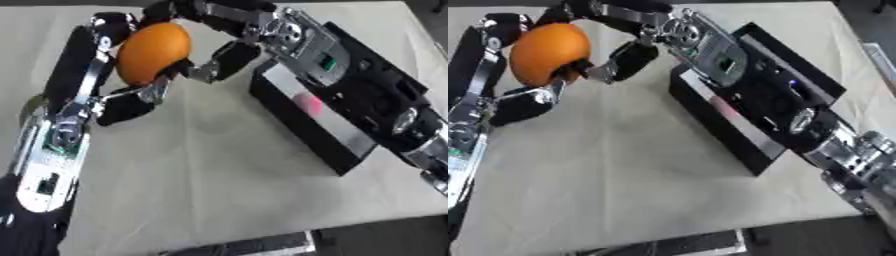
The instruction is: Pick up the objects with one hand, pass them to the other hand, and then place them into the box on the other side of the table.
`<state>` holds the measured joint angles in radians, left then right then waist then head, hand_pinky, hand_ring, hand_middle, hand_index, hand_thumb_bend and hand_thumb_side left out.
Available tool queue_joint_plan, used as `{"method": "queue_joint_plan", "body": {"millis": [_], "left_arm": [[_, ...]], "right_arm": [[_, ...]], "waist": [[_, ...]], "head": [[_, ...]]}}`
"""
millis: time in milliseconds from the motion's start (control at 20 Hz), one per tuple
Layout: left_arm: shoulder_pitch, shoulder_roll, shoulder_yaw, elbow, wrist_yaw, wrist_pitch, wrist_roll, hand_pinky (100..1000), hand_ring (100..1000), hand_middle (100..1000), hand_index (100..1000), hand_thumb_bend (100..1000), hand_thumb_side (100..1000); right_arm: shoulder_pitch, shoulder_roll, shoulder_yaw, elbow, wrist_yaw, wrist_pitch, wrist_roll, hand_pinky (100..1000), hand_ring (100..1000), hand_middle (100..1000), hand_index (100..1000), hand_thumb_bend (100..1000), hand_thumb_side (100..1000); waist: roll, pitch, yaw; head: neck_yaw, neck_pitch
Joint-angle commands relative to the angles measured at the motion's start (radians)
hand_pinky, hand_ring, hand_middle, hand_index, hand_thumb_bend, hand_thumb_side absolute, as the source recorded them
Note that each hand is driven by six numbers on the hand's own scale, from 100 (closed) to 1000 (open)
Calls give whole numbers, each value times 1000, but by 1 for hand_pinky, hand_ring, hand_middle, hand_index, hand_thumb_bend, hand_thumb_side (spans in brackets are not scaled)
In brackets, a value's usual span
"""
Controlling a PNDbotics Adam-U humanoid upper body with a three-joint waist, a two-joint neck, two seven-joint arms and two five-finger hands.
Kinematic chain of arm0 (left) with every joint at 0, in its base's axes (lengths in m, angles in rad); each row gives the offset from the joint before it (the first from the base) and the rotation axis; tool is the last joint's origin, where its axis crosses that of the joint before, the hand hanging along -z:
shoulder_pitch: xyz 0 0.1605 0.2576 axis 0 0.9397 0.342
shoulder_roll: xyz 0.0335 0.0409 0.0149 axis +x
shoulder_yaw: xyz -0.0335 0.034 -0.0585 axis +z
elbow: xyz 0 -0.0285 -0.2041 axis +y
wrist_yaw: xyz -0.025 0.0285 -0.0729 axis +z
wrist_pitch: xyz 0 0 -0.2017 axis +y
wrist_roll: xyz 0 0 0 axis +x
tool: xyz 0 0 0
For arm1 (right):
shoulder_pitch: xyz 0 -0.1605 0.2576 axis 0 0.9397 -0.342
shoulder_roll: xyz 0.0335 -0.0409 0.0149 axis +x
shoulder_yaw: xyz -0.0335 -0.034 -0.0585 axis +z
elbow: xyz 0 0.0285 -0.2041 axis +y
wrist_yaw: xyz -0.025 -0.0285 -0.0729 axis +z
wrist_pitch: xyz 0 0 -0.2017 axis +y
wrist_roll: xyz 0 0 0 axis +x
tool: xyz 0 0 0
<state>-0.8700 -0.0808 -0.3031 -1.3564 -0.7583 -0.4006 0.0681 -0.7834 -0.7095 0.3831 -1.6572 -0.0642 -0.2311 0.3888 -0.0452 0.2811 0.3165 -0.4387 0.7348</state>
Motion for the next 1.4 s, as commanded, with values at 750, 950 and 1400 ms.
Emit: {"method": "queue_joint_plan", "body": {"millis": [750,950,1400], "left_arm": [[-7,-9,17,2,-51,118,29,789,700,690,897,338,497],[5,2,31,14,-88,172,25,824,753,748,944,466,661],[16,48,44,24,-46,212,8,828,756,750,952,687,808]], "right_arm": [[4,-24,-23,-43,-178,54,-49,944,820,375,491,240,121],[15,-41,-39,-56,-205,73,-55,944,819,373,491,243,118],[51,-82,-71,-69,-225,80,-85,937,812,372,494,254,121]], "waist": [[4,-18,1],[8,-24,-1],[16,-34,-10]], "head": [[-13,-8],[-14,-4],[-15,6]]}}
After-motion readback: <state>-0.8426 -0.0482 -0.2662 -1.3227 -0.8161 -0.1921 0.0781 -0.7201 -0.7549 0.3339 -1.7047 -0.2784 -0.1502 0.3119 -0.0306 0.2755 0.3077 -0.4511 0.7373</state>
